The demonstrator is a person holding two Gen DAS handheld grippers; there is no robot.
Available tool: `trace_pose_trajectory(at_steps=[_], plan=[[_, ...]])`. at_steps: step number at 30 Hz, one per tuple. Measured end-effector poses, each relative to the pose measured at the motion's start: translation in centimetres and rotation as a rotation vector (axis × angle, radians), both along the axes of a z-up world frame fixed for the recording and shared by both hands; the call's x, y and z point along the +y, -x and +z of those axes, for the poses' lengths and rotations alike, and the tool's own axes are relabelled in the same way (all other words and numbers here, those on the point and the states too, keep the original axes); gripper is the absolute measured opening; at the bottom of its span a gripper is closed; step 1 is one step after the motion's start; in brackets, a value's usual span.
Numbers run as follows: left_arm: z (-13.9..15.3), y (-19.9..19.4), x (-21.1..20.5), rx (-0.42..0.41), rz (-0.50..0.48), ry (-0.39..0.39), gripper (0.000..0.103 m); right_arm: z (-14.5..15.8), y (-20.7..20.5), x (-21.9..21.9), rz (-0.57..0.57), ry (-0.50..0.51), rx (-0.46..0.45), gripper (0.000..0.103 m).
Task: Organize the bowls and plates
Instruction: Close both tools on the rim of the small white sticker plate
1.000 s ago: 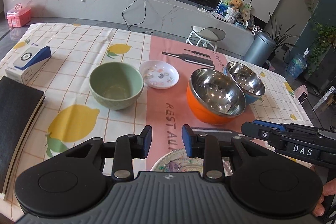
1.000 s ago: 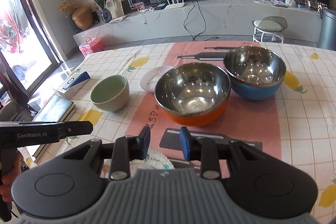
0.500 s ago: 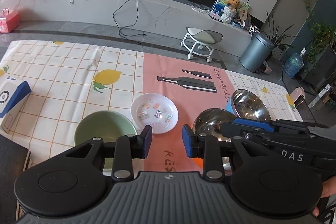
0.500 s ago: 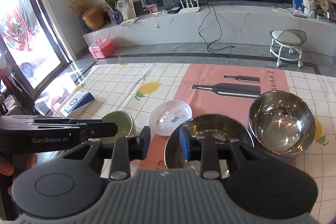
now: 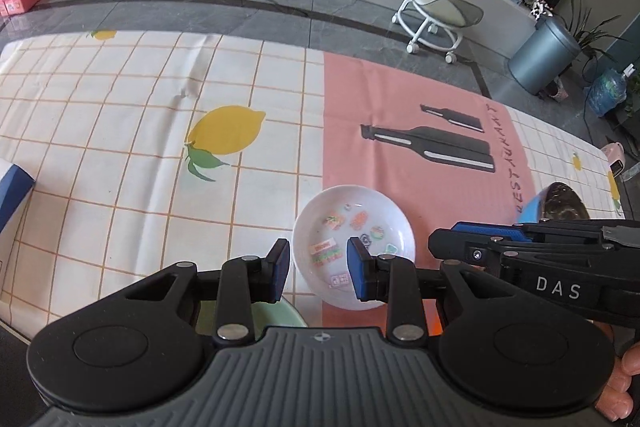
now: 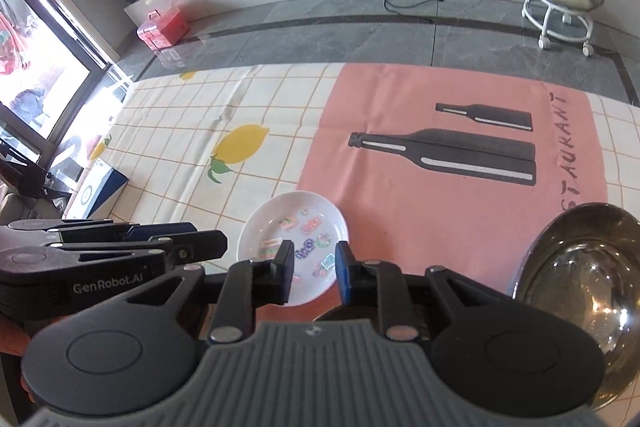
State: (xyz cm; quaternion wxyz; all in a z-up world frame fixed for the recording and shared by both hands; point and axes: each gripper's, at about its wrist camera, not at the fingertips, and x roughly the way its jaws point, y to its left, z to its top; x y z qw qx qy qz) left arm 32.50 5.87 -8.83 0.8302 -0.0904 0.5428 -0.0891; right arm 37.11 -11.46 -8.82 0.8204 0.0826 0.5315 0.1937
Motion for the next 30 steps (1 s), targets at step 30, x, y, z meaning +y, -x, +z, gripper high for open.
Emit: trace_pose_trajectory(at_steps=[30], plan=[[-3.0,-2.3,-0.1,0.074,0.022,-0.021,0.002,-5.2,-2.9,-0.3,-0.061,-0.003,0.172,0.001]])
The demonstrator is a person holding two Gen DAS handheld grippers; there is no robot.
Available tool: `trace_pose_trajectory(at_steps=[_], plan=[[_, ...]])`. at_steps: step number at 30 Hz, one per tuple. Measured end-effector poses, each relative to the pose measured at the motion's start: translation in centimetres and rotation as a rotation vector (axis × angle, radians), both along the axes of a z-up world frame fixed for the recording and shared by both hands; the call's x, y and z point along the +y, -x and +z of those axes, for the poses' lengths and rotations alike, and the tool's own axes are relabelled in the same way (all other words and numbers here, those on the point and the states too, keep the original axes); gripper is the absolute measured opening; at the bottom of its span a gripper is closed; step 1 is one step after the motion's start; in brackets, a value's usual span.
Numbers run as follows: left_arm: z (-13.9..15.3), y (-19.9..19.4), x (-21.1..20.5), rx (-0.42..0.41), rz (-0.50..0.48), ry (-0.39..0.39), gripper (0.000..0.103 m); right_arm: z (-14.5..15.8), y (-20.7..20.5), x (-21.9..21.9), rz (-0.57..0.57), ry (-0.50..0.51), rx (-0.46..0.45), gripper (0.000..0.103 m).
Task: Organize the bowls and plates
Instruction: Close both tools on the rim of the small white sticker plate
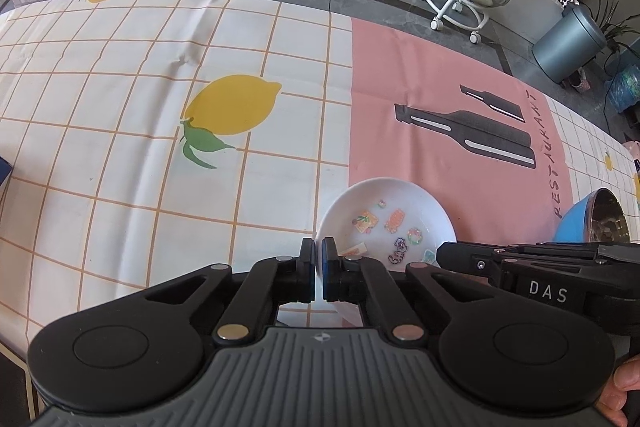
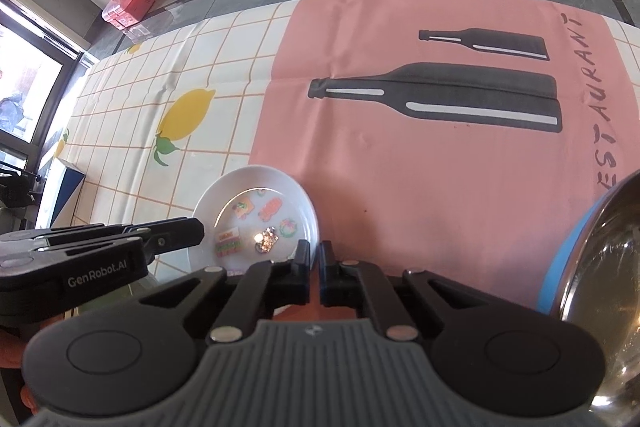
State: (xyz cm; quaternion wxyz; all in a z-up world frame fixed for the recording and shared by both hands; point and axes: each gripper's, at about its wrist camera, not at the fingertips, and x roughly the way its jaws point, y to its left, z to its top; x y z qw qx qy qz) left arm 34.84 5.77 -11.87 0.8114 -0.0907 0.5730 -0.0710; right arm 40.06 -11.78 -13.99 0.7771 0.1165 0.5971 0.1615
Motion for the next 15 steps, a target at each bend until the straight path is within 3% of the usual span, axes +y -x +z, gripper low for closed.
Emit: trace_pose_trajectory(at_steps=[8,15], plan=[[2.0,0.6,0.1,-0.048,0.020,0.035,0.002,1.6,0.3,-0.9,-0.030,-0.014,-0.033,0.000],[5.5,2.7,0.2,-0.122,0.020,0.047,0.002,4.8,1.7,-1.7,-0.043,-0.059,-0.084,0.000]])
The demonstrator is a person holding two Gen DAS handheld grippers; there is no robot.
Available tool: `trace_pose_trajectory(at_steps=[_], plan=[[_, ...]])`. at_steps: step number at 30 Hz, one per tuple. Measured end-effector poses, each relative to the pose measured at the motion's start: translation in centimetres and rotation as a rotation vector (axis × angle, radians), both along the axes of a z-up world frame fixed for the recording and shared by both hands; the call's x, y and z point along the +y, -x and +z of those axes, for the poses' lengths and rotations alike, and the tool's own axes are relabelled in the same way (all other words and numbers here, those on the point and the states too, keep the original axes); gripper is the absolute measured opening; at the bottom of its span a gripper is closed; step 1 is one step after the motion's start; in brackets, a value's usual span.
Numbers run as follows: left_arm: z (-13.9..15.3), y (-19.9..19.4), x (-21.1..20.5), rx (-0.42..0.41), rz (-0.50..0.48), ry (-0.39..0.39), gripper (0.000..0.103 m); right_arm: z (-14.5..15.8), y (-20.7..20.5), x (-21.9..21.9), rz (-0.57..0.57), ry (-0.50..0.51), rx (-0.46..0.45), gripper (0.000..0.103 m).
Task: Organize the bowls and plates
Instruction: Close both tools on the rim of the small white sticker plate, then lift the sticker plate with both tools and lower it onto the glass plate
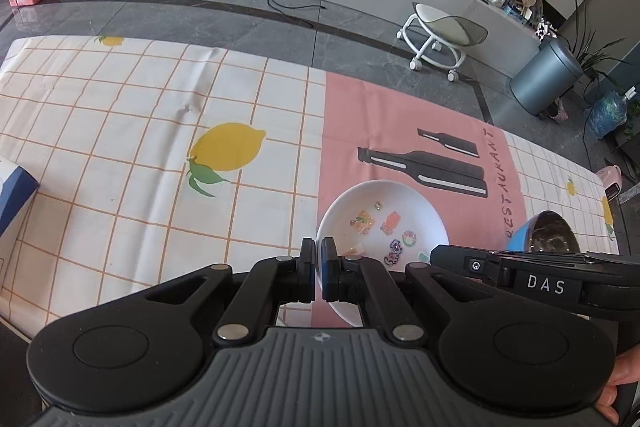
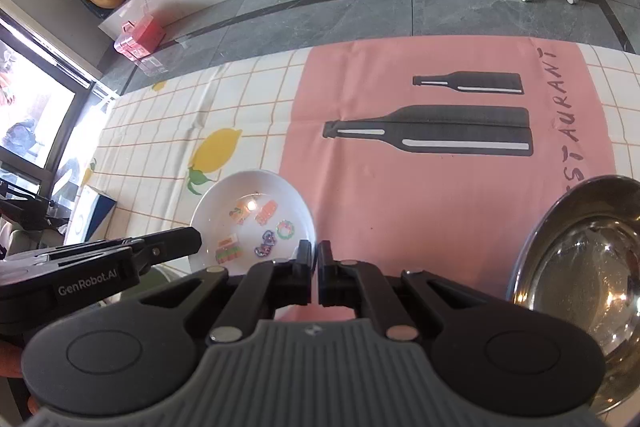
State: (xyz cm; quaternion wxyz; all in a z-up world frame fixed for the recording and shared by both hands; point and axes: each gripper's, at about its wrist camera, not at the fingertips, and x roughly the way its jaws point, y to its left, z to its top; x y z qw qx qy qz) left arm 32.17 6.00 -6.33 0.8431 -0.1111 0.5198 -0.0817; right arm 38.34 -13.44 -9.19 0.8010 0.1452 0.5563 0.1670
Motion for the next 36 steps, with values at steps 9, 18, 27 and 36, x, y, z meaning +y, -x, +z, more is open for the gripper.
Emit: trace_pose_trajectory(at_steps=[9,18,27,36], plan=[[4.9,5.8,0.3,-0.092,0.015,0.004,0.002,4.5,5.2,-0.6,0.005,-0.071,-0.082,0.000],[6.1,14.7,0.4,-0.161,0.036,0.034,0.002,6.3,14.5,-1.6,-0.009,-0.153,-0.156,0.000],[3.0,22.1,-0.7,-0.150,0.041,0.063,0.002,4.0,24.0,-3.3,-0.059,-0.198,-0.176,0.000],[-2.1,26.2,-1.1,-0.066,0.084,0.133,0.002,-0.3,29.3,-5.2,-0.134,-0.212,-0.105,0.000]])
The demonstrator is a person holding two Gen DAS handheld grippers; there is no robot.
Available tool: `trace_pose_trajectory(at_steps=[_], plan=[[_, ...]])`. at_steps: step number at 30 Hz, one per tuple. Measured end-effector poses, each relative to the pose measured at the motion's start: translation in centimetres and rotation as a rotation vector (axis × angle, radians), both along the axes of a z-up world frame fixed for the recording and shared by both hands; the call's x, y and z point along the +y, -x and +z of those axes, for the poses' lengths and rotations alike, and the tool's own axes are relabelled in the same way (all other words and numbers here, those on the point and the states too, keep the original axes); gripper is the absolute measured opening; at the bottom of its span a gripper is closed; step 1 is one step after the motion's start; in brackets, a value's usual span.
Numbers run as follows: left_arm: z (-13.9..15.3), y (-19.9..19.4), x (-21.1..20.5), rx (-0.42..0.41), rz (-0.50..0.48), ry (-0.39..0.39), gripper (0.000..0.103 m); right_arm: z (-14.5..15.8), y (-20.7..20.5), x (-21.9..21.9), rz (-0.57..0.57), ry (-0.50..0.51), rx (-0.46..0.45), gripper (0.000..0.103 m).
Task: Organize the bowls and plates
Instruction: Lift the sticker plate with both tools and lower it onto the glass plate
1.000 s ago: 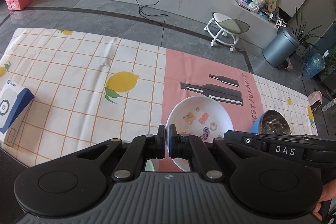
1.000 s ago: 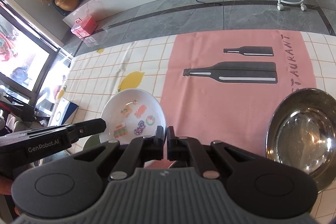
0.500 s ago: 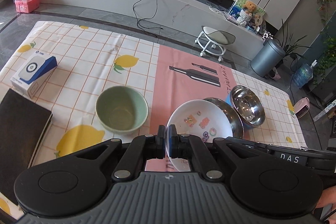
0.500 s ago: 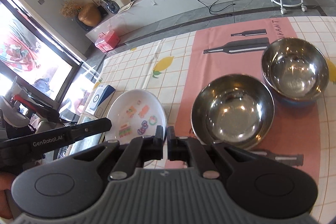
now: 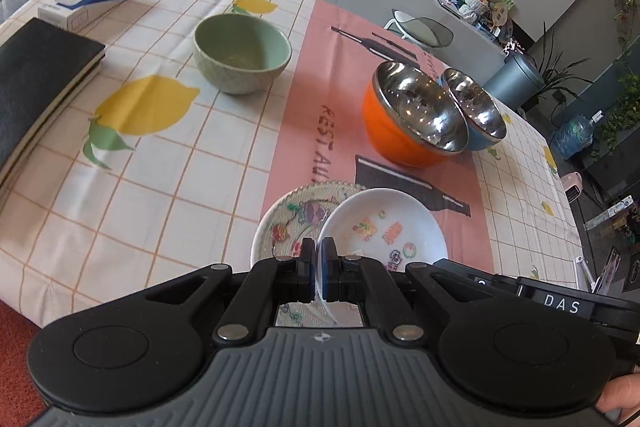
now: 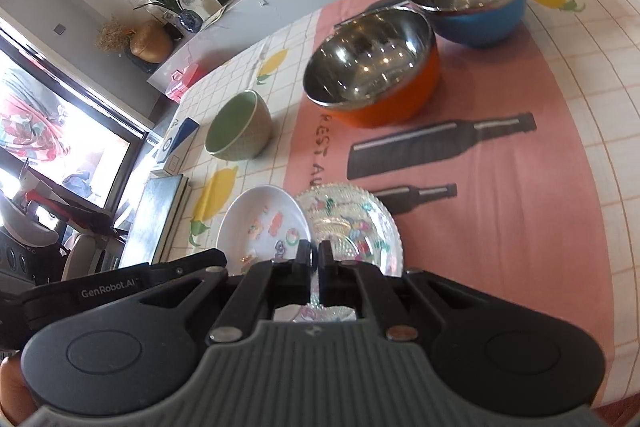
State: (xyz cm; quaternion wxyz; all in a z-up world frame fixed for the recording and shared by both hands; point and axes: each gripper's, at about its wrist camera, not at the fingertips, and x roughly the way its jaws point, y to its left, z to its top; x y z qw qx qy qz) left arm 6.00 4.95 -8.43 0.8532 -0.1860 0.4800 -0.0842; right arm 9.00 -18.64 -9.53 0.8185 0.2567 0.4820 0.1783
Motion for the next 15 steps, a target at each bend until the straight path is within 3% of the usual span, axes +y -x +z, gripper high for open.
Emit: trace_pose_trajectory(at_steps=[5,15], plan=[[-1.0,0.4,-0.2,0.008,0.009,0.005,0.002,-2.0,0.7,0.1,-0.021,0.014,0.037,0.000],[-2.6,0.5,-0.4,0.035,0.011,0.005,0.002,-2.2,0.7,1.0,-0.010,0.109,-0.002,0.000]])
